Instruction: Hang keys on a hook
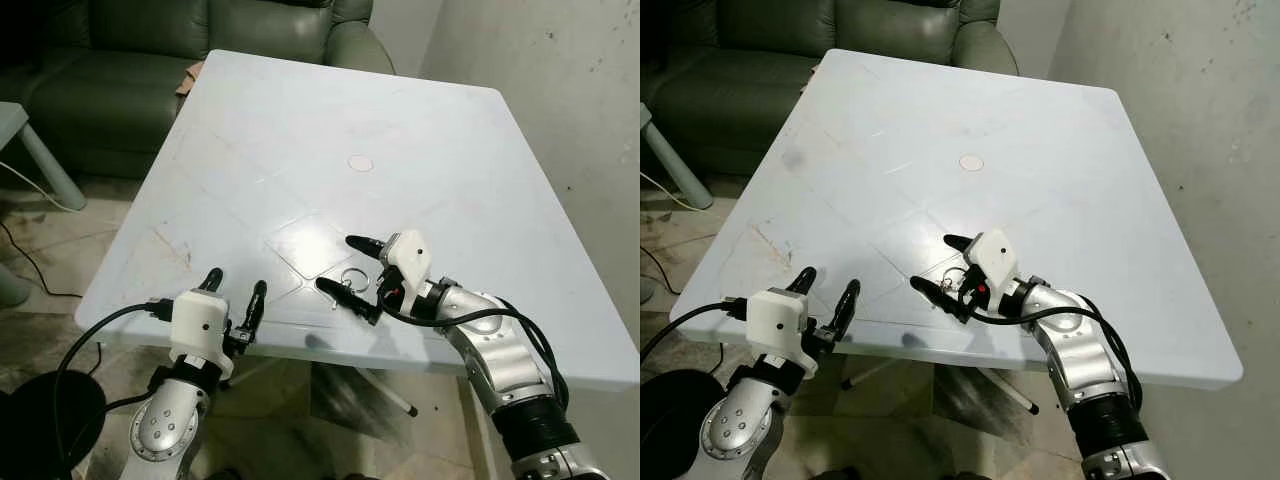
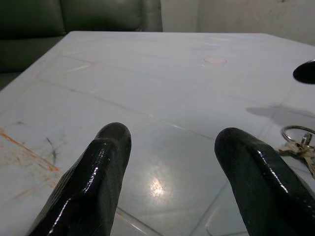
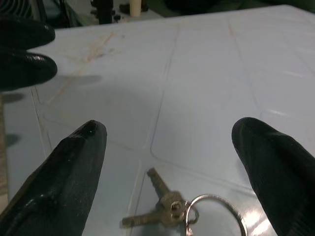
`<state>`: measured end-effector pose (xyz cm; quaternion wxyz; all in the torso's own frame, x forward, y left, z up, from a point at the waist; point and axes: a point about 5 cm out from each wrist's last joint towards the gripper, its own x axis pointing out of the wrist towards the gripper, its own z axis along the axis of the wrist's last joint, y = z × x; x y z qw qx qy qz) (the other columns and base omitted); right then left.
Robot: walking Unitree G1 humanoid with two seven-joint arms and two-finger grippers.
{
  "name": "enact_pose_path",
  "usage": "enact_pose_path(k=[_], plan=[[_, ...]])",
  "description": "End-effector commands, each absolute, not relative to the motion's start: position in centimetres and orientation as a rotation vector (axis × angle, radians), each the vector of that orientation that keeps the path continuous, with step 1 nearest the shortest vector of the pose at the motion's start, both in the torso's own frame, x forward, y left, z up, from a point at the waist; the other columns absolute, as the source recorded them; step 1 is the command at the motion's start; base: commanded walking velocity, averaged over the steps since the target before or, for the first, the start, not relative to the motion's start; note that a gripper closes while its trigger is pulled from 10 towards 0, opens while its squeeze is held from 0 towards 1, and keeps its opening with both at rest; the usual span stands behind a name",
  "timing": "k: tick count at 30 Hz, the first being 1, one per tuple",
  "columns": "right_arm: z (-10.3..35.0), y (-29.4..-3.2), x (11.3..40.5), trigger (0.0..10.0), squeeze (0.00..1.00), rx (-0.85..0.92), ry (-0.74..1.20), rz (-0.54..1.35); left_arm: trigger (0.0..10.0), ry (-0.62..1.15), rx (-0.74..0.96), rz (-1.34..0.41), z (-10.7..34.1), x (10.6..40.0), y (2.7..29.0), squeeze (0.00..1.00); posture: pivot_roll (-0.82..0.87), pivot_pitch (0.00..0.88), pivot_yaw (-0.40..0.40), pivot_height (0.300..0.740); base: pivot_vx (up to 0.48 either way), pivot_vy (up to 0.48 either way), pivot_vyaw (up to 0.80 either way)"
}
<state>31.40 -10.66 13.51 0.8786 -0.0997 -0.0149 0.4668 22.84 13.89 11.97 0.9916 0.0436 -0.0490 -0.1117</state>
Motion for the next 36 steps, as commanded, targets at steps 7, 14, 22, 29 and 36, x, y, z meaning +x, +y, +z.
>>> enact_pose_path(k=[7,14,22,29,36], plan=[[12.5,-10.7,31.6,10.0,0.0,-0.224,0.06,0.966,10.0,-0.112,0.092,-0.226,12.5,22.8,13.7,0.0,-0.05,0.161,-0.105,0.74,0.0,0.0,0.0],[11.9,-10.8,31.8,10.0,0.0,-0.237,0.088,0.95,10.0,-0.11,0.089,-0.228,12.5,22.7,13.6,0.0,-0.05,0.164,-0.105,0.74,0.0,0.0,0.0],[11.7,-11.1,31.8,1.8,0.0,-0.241,0.092,0.958,10.0,-0.109,0.089,-0.227,12.5,22.7,13.5,0.0,-0.04,0.164,-0.106,0.74,0.0,0.0,0.0],[11.9,-11.2,31.9,0.0,0.0,-0.229,0.088,0.959,10.0,-0.109,0.088,-0.227,12.5,22.7,13.5,0.0,-0.04,0.163,-0.109,0.74,0.0,0.0,0.0],[11.9,-11.3,32.0,0.0,0.0,-0.244,0.082,0.962,10.0,-0.107,0.091,-0.226,12.4,22.8,13.5,0.0,-0.04,0.163,-0.109,0.74,0.0,0.0,0.0]])
